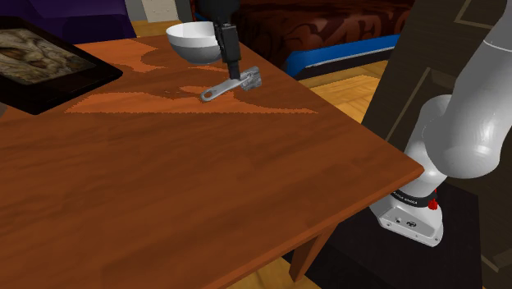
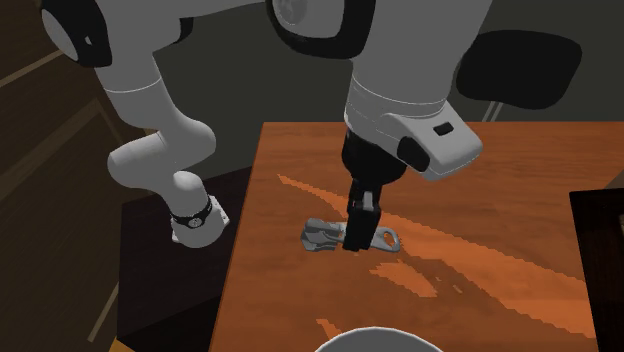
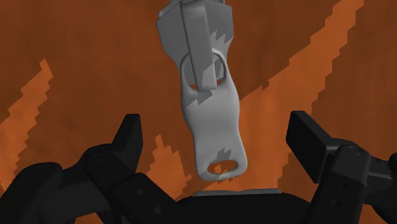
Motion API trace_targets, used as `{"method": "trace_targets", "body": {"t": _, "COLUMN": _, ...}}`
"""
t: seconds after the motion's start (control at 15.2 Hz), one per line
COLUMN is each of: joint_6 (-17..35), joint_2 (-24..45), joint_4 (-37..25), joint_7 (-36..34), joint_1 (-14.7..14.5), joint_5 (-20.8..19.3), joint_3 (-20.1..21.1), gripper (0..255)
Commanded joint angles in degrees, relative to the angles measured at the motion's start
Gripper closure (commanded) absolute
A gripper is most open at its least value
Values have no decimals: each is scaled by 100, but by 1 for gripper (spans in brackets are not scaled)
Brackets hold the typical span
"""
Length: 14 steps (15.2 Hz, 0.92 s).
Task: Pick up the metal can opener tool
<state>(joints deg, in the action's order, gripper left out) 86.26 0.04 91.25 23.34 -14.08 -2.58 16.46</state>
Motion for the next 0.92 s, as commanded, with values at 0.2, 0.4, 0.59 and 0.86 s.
{"method": "trace_targets", "body": {"t": 0.2, "joint_6": 366, "joint_2": -46, "joint_4": 411, "joint_7": 14, "joint_1": 1, "joint_5": 11, "joint_3": -1, "gripper": 0}}
{"method": "trace_targets", "body": {"t": 0.4, "joint_6": 492, "joint_2": -64, "joint_4": 555, "joint_7": 13, "joint_1": 3, "joint_5": 16, "joint_3": -3, "gripper": 0}}
{"method": "trace_targets", "body": {"t": 0.59, "joint_6": 494, "joint_2": -73, "joint_4": 566, "joint_7": 14, "joint_1": 4, "joint_5": 18, "joint_3": -4, "gripper": 255}}
{"method": "trace_targets", "body": {"t": 0.86, "joint_6": 493, "joint_2": -72, "joint_4": 564, "joint_7": 13, "joint_1": 3, "joint_5": 18, "joint_3": -3, "gripper": 255}}
